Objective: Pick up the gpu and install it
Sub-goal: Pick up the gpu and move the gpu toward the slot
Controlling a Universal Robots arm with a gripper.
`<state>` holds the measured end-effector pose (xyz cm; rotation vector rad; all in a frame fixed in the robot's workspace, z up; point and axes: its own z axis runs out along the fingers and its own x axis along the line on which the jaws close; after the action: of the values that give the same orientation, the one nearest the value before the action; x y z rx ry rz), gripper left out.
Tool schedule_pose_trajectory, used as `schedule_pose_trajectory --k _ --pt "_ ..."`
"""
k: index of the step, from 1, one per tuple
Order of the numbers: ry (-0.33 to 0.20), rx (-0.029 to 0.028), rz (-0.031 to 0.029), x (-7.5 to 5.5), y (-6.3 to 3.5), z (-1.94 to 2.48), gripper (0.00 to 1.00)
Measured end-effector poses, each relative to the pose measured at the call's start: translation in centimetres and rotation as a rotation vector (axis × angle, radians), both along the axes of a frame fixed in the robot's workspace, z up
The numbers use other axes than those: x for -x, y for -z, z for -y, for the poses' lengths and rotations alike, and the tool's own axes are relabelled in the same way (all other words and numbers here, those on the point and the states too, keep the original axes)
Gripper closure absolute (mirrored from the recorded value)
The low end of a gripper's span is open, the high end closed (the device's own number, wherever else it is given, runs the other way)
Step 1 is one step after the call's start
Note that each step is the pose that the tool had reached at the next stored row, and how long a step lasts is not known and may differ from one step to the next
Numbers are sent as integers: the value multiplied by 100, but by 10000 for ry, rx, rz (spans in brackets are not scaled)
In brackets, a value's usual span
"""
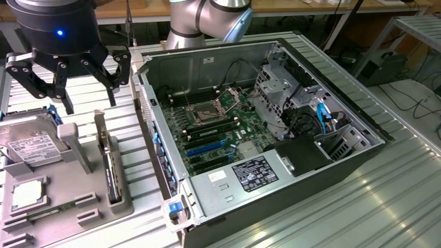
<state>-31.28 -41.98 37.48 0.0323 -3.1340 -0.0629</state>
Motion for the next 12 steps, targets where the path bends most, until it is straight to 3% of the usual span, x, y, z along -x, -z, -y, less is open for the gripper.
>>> schedule_pose_trajectory --k 4,9,12 --pt "-14 0 -1 10 8 166 34" --pt "-21 7 2 13 20 257 34" --pt "-22 19 2 13 25 348 34"
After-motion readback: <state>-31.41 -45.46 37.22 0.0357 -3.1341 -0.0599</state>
